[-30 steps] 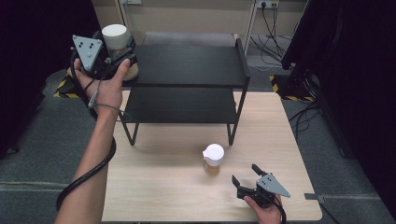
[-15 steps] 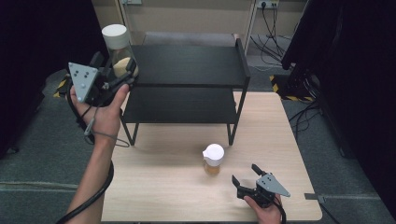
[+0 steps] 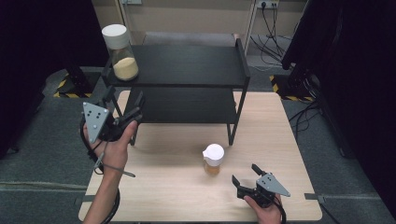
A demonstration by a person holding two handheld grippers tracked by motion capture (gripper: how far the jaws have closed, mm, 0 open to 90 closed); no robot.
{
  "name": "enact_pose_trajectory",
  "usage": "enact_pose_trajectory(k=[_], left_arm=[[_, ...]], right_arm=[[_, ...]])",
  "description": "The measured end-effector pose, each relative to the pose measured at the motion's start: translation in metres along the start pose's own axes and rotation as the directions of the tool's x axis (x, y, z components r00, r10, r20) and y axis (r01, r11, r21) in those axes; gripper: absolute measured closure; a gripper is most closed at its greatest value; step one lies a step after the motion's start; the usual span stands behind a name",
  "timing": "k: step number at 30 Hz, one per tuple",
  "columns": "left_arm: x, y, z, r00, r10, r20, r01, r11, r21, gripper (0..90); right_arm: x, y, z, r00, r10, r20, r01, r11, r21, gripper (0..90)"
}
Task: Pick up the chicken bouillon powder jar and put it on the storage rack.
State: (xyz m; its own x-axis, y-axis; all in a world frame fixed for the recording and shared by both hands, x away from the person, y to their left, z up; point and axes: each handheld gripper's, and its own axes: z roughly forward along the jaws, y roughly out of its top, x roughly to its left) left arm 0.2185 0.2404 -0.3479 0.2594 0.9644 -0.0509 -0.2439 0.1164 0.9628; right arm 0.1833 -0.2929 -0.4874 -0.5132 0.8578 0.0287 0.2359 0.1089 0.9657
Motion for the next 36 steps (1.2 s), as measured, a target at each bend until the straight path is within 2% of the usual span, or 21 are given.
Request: enact_pose_trajectory(k=[10, 15, 17, 23, 30, 34, 36], left_arm=[[-0.004, -0.031, -0.024, 0.9997, -0.018, 0.019, 0.017, 0.9990, 0.042, 11.7], [-0.006, -0.042, -0.032, 0.9998, -0.007, 0.020, 0.006, 0.9986, 0.052, 11.6], [-0.006, -0.045, -0.035, 0.9995, 0.006, 0.033, -0.008, 0.9982, 0.060, 11.6], [-0.008, -0.060, -0.045, 0.9989, 0.003, 0.046, -0.006, 0.9964, 0.085, 11.5], [-0.007, -0.077, -0.056, 0.9980, -0.013, 0.062, 0.005, 0.9930, 0.118, 11.1], [-0.006, -0.086, -0.062, 0.9978, -0.012, 0.066, 0.002, 0.9897, 0.143, 11.0], [-0.004, -0.092, -0.066, 0.9968, 0.002, 0.080, -0.014, 0.9868, 0.161, 11.1]], right_arm=[[0.001, 0.000, 0.000, 1.0000, -0.002, 0.001, 0.002, 1.000, 0.000, 9.3], [0.001, 0.000, 0.000, 1.0000, -0.003, 0.001, 0.003, 1.000, 0.001, 9.3], [0.000, 0.000, 0.000, 1.0000, -0.003, 0.000, 0.003, 1.000, 0.000, 9.3], [0.001, 0.000, 0.000, 1.0000, -0.005, 0.001, 0.005, 1.000, 0.000, 9.3], [0.001, 0.000, 0.000, 1.0000, -0.006, 0.001, 0.006, 1.000, 0.000, 9.3], [0.001, 0.000, 0.000, 1.0000, -0.007, 0.002, 0.007, 1.000, 0.001, 9.3], [0.001, 0.000, 0.000, 1.0000, -0.006, 0.002, 0.006, 1.000, 0.000, 9.3]])
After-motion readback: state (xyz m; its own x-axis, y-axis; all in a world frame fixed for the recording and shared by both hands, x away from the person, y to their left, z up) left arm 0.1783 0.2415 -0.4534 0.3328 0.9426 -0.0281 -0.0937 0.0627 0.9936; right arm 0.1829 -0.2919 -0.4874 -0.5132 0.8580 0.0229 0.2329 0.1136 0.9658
